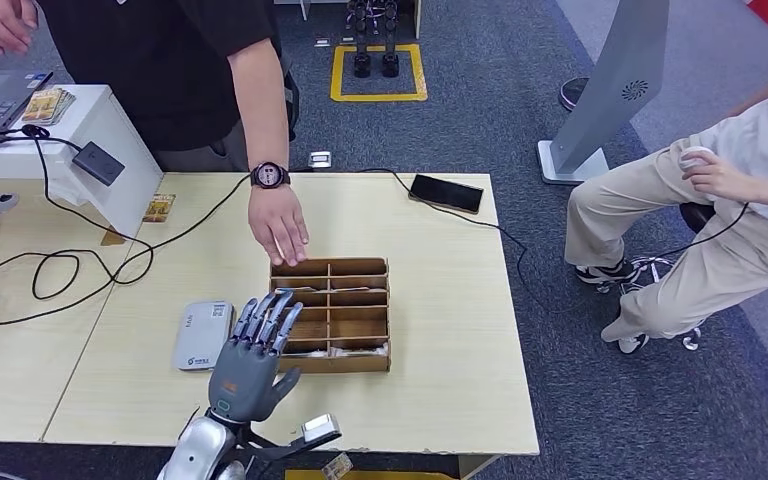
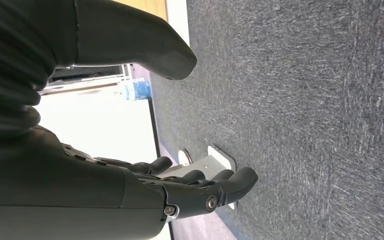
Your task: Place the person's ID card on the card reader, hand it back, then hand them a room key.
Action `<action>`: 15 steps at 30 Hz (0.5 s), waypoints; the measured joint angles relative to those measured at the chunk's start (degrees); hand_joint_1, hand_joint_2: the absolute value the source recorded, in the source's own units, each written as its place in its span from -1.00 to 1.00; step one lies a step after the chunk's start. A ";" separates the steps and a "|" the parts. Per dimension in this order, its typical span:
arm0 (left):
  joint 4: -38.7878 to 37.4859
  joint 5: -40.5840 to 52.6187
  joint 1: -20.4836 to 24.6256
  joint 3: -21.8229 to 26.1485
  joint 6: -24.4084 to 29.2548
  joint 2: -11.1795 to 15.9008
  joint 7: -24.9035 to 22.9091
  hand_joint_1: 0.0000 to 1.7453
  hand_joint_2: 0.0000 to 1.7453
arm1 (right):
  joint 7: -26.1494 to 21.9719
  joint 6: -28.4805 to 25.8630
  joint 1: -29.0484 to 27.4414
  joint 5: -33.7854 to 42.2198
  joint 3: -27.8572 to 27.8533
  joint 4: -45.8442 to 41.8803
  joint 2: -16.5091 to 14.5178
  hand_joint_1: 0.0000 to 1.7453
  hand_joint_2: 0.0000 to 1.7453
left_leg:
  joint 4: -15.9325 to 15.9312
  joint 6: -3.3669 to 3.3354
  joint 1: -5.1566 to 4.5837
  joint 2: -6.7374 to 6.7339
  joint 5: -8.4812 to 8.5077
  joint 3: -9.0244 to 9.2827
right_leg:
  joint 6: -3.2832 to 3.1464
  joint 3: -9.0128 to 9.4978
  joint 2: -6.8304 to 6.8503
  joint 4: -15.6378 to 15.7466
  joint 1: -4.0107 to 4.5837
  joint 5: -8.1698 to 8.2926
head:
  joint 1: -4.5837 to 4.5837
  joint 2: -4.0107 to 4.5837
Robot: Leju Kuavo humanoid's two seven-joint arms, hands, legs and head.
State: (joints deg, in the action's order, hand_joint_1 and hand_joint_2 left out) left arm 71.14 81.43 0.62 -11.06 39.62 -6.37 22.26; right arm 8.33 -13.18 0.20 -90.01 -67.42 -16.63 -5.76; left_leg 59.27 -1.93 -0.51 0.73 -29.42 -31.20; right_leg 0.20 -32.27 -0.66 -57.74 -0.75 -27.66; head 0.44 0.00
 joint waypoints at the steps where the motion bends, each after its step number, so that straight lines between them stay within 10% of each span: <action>1: -0.69 0.12 0.40 -0.24 0.00 0.04 -0.63 -1.00 1.00 | 0.00 0.00 0.05 0.00 0.15 0.13 0.09 -1.00 1.00 | 0.00 0.00 0.00 0.00 0.00 0.00 | 0.00 0.00 0.00 0.00 0.00 0.00 | 0.00 0.00; 15: -4.35 2.38 2.25 -3.57 0.01 1.35 -7.99 -1.00 1.00 | 0.21 -0.05 0.16 0.00 1.30 1.03 0.67 -1.00 1.00 | 0.00 0.00 0.00 0.00 -0.01 -0.01 | 0.00 -0.02 -0.01 0.00 0.00 -0.01 | 0.01 0.00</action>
State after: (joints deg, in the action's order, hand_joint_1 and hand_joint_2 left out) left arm 66.79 83.81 2.88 -14.64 39.63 -5.02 14.27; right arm 8.54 -13.23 0.36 -90.01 -66.12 -15.60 -5.09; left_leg 59.27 -1.93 -0.51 0.73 -29.42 -31.21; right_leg 0.21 -32.29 -0.67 -57.74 -0.75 -27.66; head 0.45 0.00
